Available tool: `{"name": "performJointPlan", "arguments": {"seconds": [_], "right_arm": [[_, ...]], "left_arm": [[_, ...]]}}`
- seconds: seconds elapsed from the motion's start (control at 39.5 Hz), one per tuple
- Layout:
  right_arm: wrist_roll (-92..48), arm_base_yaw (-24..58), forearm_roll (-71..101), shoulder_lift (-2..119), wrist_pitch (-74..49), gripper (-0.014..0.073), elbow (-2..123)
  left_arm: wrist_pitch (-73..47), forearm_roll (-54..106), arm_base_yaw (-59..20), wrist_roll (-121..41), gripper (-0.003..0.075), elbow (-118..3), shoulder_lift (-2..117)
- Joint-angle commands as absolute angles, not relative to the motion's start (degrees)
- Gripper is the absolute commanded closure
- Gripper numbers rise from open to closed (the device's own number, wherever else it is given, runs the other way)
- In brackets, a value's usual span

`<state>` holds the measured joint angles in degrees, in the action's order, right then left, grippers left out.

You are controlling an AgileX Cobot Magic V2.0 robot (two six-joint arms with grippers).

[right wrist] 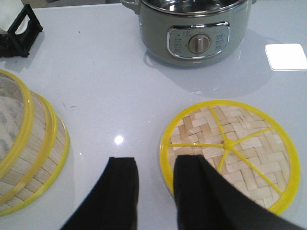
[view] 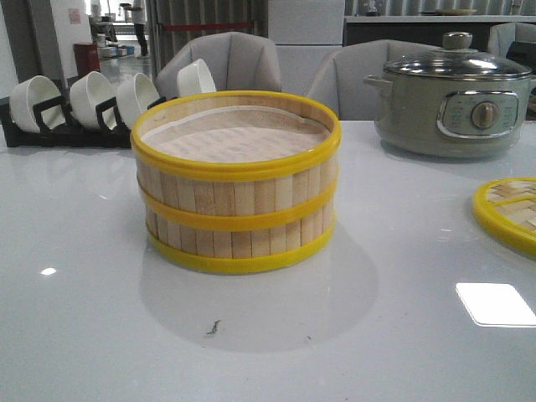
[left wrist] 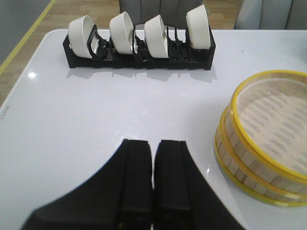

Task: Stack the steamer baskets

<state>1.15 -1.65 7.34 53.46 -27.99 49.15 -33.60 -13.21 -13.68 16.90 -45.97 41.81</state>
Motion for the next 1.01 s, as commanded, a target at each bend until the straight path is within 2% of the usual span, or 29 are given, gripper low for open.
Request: {"name": "performJointPlan", "arguments": {"seconds": [0.0, 0.35, 0.68, 0.76, 0.91, 0.99], "right_arm": [[1.0, -1.5, 7.4, 53.0, -24.0, 0.0276, 51.4], [1.0, -1.5, 7.4, 53.0, -24.0, 0.0276, 51.4], [1.0, -1.5, 7.4, 53.0, -24.0, 0.0281, 51.4], [1.0, -1.5, 7.4, 53.0, -24.1, 0.0337, 51.4], [1.0, -1.5, 7.4, 53.0, -25.6, 0.0568, 51.4], [1.0, -1.5, 7.3, 53.0, -25.8, 0.0554, 51.4]], "left_arm": [[-26.5, -13.7, -13.6, 17.7, 0.0636, -42.1, 37.0], [-24.3, -13.6, -13.6, 18.1, 0.0636, -26.9, 26.0], [-24.2, -14.0, -13.6, 18.1, 0.0636, -25.4, 24.6], [-24.6, -13.8, -13.6, 18.1, 0.0636, -25.4, 24.6], [-24.5, -13.8, -13.6, 18.1, 0.0636, -25.4, 24.6], [-24.3, -13.8, -13.6, 18.1, 0.0636, -25.4, 24.6]]}}
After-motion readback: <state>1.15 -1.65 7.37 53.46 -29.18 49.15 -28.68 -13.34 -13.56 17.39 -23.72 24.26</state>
